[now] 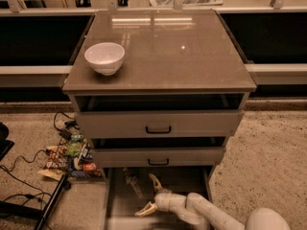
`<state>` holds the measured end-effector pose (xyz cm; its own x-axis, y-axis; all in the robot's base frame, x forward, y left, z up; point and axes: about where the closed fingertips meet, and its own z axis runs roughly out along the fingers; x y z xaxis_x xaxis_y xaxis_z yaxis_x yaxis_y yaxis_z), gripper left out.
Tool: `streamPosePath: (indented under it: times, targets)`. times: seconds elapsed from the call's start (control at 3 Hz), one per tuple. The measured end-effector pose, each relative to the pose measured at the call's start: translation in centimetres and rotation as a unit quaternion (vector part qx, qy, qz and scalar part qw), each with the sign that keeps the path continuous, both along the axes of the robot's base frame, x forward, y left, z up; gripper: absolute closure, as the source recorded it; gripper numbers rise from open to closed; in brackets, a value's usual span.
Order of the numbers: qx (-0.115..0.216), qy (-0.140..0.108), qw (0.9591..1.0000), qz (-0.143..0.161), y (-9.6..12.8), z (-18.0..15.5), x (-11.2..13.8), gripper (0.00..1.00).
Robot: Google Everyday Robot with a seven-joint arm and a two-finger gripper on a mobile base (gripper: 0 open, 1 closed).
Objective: Place water bottle into bottom drawer
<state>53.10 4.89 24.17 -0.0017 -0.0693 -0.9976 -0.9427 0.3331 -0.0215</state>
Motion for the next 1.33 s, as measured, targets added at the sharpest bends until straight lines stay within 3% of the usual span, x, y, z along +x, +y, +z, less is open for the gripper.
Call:
streamPosePath:
  times: [0.33, 0.67, 1.0, 1.33]
  targets:
    - [0.000, 0.000, 1.0000, 0.000, 0.0, 0.0, 0.0, 0.00]
    - [-0.031, 0.009, 0.9995, 0.007, -2.6, 0.0, -1.0, 0.00]
    - [-0.081, 0.021, 0.9965, 0.004, -6.8, 0.7, -3.1, 0.00]
    - [-0.164, 0.039, 0.9855, -0.018, -13.1, 2.0, -5.6, 0.00]
